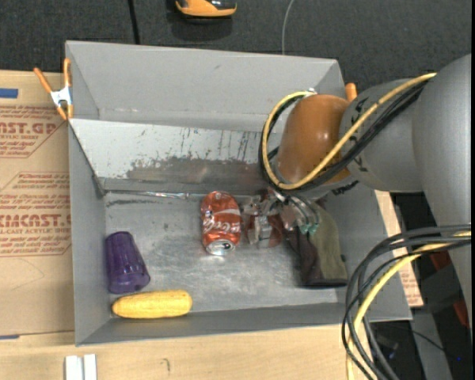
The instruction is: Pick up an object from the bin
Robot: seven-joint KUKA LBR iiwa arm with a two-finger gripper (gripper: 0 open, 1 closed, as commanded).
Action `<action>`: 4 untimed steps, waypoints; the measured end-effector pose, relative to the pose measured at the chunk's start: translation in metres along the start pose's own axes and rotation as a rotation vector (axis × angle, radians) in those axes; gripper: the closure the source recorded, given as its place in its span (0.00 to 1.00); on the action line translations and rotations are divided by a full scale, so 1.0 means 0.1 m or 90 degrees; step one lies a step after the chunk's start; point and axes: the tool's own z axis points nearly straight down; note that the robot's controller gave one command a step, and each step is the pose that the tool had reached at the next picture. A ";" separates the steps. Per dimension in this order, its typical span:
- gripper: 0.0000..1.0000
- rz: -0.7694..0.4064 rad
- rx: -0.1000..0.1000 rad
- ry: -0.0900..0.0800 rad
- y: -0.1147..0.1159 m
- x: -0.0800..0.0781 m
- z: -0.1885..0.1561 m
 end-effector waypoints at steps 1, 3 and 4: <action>1.00 0.000 0.000 0.000 0.00 0.00 0.00; 1.00 0.000 0.000 0.004 0.05 0.12 -0.70; 1.00 0.003 -0.001 0.005 -0.11 0.15 -1.20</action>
Offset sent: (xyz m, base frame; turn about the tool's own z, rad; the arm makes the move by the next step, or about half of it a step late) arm -0.0020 0.0031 0.0465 0.0051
